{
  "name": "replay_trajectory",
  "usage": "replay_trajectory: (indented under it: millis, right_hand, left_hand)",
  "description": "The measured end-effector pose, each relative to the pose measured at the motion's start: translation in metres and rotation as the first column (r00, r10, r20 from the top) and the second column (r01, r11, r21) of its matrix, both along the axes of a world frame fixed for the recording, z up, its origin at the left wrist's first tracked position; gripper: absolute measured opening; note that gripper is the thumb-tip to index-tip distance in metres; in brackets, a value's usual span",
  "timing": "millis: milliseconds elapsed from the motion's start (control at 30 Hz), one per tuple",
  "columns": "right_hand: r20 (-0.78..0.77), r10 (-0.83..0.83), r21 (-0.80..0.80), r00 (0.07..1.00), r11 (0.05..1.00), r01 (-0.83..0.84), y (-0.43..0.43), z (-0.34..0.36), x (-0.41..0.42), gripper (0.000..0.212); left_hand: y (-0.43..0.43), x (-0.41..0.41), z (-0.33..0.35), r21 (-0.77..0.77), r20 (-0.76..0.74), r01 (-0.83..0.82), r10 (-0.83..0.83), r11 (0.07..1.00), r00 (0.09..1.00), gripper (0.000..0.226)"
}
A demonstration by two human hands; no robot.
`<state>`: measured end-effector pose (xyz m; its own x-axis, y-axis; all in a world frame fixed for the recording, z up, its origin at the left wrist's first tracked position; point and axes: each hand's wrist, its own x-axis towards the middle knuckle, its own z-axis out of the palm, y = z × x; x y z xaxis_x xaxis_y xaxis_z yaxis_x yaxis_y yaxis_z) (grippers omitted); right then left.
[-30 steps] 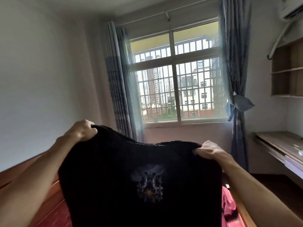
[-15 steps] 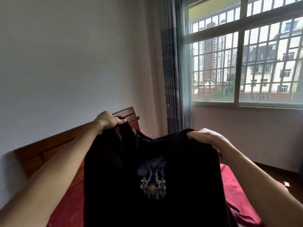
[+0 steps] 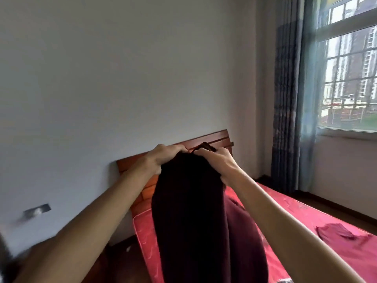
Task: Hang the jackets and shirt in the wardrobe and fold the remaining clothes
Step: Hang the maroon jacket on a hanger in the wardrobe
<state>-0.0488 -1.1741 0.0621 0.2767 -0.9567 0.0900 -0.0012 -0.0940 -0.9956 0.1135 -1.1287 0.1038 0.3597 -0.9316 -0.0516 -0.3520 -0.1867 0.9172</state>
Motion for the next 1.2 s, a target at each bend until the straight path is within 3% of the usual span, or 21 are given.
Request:
replay_trajectory:
  millis: [100,233,300,500,733,800,900,1100,1200]
  right_hand:
    - [0.015,0.109,-0.064,0.994,0.992,-0.108,0.022,0.006,0.059,0.035]
    - [0.044,0.234,-0.080,0.971,0.970,-0.230,0.045,0.012,0.131,0.034]
    - [0.047,0.298,-0.079,0.954,0.953,-0.293,0.056,0.017,0.166,0.033]
    - [0.088,0.538,-0.124,0.838,0.841,-0.527,0.086,0.025,0.257,0.026]
    - [0.184,0.830,-0.135,0.527,0.553,-0.822,0.106,0.022,0.366,0.033]
    - [0.240,0.837,-0.110,0.493,0.528,-0.842,0.107,0.016,0.398,0.036]
    - [0.274,0.844,-0.089,0.461,0.500,-0.862,0.107,0.011,0.447,0.031]
    - [0.092,0.854,-0.088,0.511,0.519,-0.851,0.107,-0.003,0.542,0.028]
    - [0.011,0.881,-0.125,0.473,0.471,-0.873,0.101,-0.012,0.592,0.026]
  left_hand:
    - [0.018,0.034,0.005,-0.052,-0.061,-0.030,0.027,0.998,0.998,0.045]
    - [0.044,0.103,0.010,-0.038,-0.125,-0.071,0.066,0.997,0.990,0.091]
    - [0.057,0.135,0.013,-0.022,-0.123,-0.085,0.081,0.996,0.989,0.097]
    - [0.093,0.225,0.018,-0.052,-0.029,-0.251,0.249,0.967,0.968,0.048]
    - [0.149,0.333,0.010,-0.149,-0.103,-0.512,0.502,0.846,0.859,0.011]
    - [0.162,0.361,-0.001,-0.222,-0.115,-0.573,0.562,0.789,0.819,0.007]
    - [0.178,0.399,-0.016,-0.341,-0.153,-0.622,0.612,0.704,0.776,0.033]
    - [0.204,0.466,-0.026,-0.410,-0.139,-0.741,0.766,0.532,0.627,0.036]
    - [0.209,0.499,-0.032,-0.378,-0.139,-0.789,0.813,0.484,0.565,0.035]
